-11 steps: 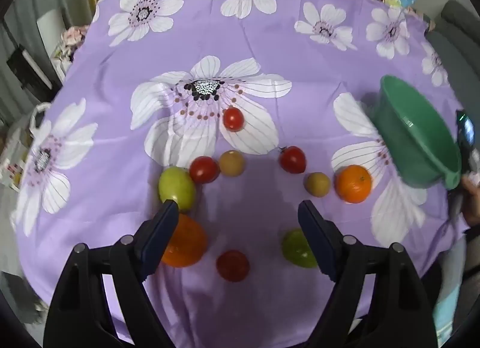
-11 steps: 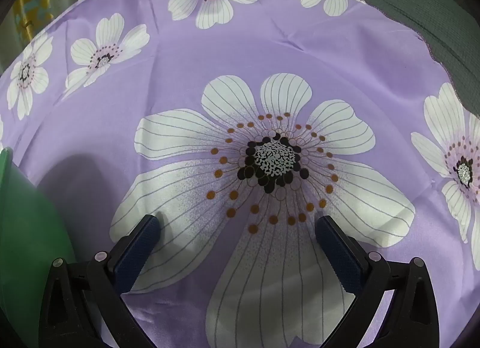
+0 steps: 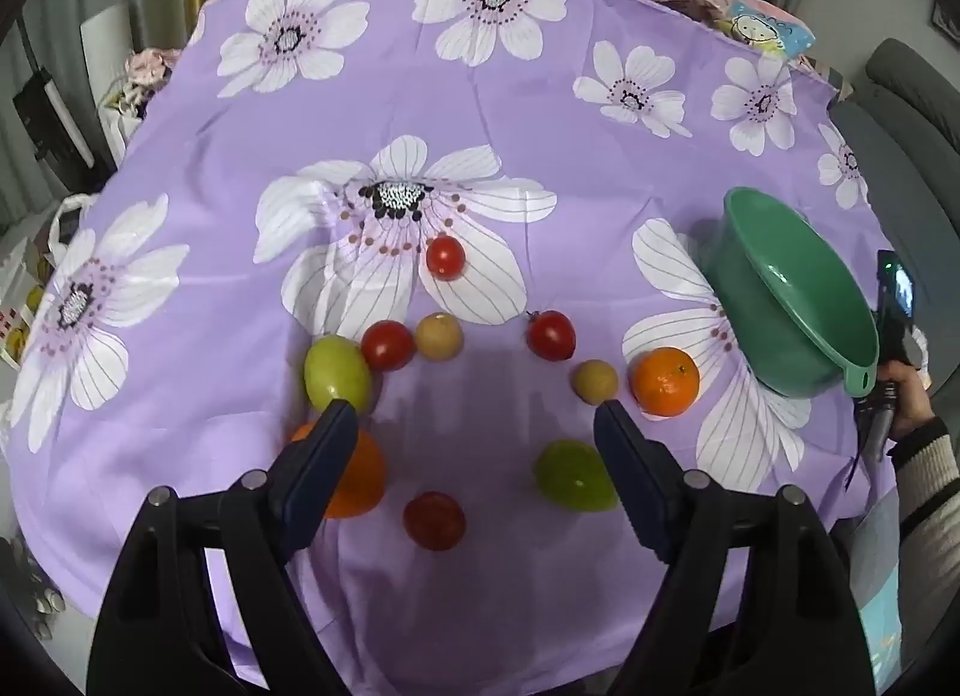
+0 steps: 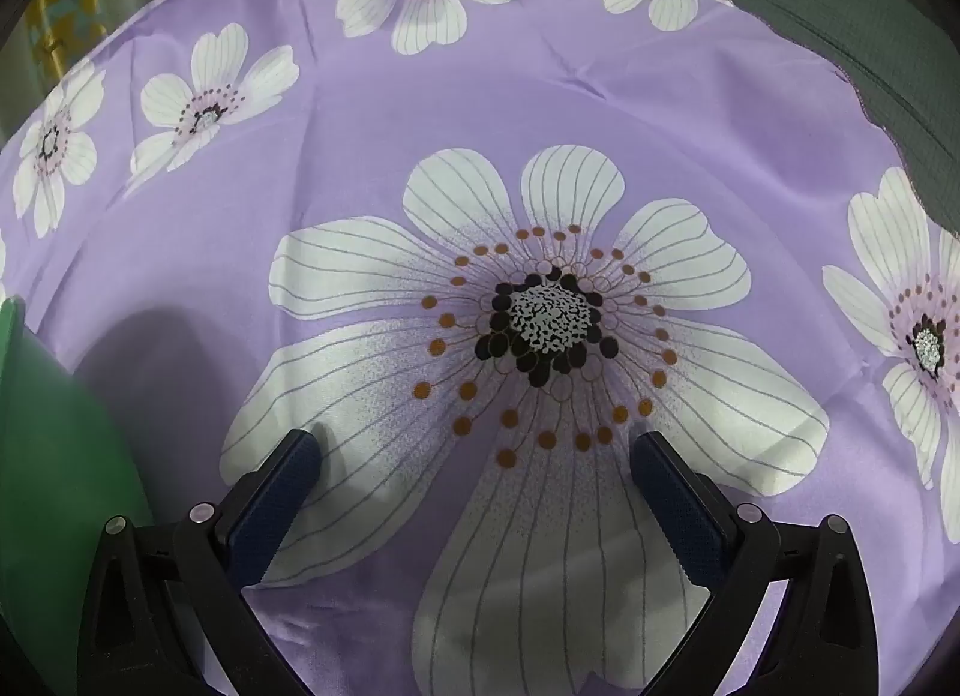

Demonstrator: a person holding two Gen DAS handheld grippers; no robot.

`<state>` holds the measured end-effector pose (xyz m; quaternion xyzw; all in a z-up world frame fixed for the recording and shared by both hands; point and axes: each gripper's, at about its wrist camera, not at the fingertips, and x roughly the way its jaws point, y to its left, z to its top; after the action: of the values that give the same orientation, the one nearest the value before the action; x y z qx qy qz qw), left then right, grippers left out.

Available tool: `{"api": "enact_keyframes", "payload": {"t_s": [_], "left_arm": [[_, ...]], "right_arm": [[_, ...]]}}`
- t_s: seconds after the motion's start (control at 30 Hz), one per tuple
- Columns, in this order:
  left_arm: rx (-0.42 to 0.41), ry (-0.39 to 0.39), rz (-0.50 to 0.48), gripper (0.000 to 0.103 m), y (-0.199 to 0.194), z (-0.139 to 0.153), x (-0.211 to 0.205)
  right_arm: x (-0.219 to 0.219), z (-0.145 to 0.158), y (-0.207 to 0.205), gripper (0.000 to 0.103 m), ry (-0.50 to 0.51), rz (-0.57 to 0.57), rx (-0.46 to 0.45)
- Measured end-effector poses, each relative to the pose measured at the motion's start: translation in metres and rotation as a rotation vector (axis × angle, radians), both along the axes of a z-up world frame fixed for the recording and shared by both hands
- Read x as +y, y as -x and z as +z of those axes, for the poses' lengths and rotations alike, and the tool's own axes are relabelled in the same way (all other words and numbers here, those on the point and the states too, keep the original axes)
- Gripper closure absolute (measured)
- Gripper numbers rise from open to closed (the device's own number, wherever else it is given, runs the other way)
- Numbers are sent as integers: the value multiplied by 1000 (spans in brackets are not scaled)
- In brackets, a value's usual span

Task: Organize fruits
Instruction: 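Move the left tool toward the green-yellow fruit near the orange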

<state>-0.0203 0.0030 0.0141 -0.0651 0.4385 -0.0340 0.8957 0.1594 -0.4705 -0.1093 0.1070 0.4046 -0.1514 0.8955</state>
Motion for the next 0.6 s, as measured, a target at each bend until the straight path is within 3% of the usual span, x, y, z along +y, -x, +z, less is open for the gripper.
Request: {"api": "enact_keyframes", "payload": {"t_s": [0.1,0.2,0.3,0.43,0.6], "left_arm": [[-14,-7,5,23,1,2,5],[-21,20,13,23,0,-1,11],[-15,51,18,23,-1,-6,13],[-3,84,11,23,0,-11,15],[-9,73,14,23,4,-8,18]], "right_arm": [[2,21,28,1,7,-53,-86],[10,59,79,1,101,-105,-237],[37,95,121,1,173,-35,-373],[100,124,153,1,176,212,-498],[187,118,178,1,136,506,-550]]}}
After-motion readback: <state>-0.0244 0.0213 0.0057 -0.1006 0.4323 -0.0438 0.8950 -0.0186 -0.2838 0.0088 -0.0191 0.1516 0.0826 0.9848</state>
